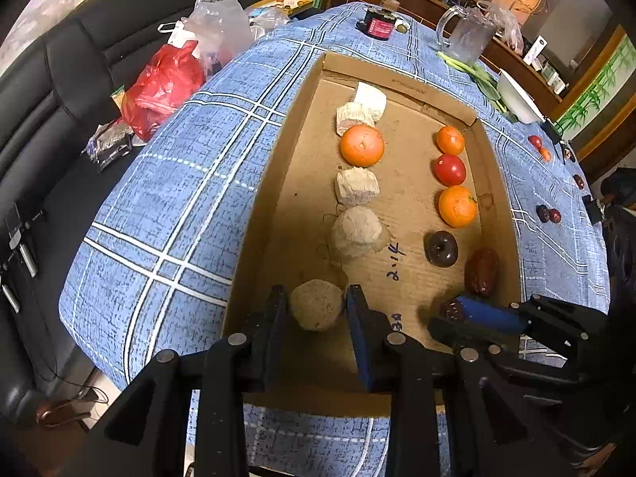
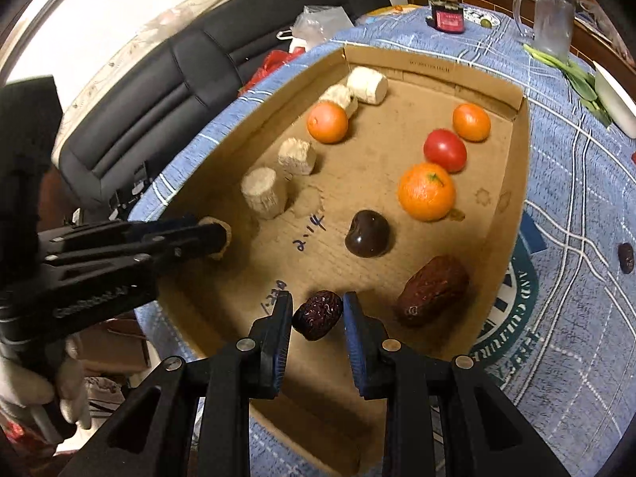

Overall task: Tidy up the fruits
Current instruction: 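Carry the ball and dark date into the box and open both tools, then withdraw both tools from the box toward the last two dates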

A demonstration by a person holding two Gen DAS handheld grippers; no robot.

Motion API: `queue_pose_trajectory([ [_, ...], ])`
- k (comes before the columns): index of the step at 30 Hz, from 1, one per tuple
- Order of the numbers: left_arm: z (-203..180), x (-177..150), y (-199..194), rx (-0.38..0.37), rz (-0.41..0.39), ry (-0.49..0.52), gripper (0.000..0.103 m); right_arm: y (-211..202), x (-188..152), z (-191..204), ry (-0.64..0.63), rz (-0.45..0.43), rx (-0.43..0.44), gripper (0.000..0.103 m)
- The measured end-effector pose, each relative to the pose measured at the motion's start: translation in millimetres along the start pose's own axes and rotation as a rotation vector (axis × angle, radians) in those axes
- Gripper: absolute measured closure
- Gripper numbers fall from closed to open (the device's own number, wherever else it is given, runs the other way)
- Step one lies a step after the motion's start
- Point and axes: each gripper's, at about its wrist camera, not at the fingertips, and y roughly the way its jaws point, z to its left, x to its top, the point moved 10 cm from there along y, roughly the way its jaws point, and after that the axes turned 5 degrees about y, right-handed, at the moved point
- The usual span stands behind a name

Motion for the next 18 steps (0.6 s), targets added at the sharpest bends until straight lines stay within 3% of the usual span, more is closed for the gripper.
queue_pose_trajectory([
  [2, -2.5, 2.2, -1.9, -0.009, -0.005, -0.001, 0.063, -0.4, -1.2, 0.1, 0.009, 0.003, -0.006, 0.070],
  [4, -5.8, 4.9, -7.5, -0.009, -0.013, 0.001, 0.062, -6.7, 1.9, -2.4, 0.011, -0.017, -0.018, 0.051],
  [5, -7.0, 6.3, -10.2, -0.007, -0.017, 0.000, 0.062, -11.6, 3.8, -3.6, 0.016, -0.030, -0.019, 0.050],
  [8, -15.1, 13.6, -27.9, 0.028, -0.056, 0.011, 0.061, -26.0, 6.5, -7.8, 0.042, -0.062, -0.014, 0.049],
  [12, -31.7, 25.2, -58.7, 0.130, -0.142, 0.061, 0.039, -52.3, 7.9, -25.5, 0.108, -0.120, -0.021, 0.049],
  [15, -54.8, 34.3, -88.3, 0.230, -0.232, 0.134, 0.031, -68.8, 5.9, -43.2, 0.164, -0.153, -0.026, 0.049],
  [18, -76.9, 41.2, -107.0, 0.280, -0.293, 0.199, 0.027, -87.0, 1.3, -58.9, 0.192, -0.184, -0.061, 0.050],
])
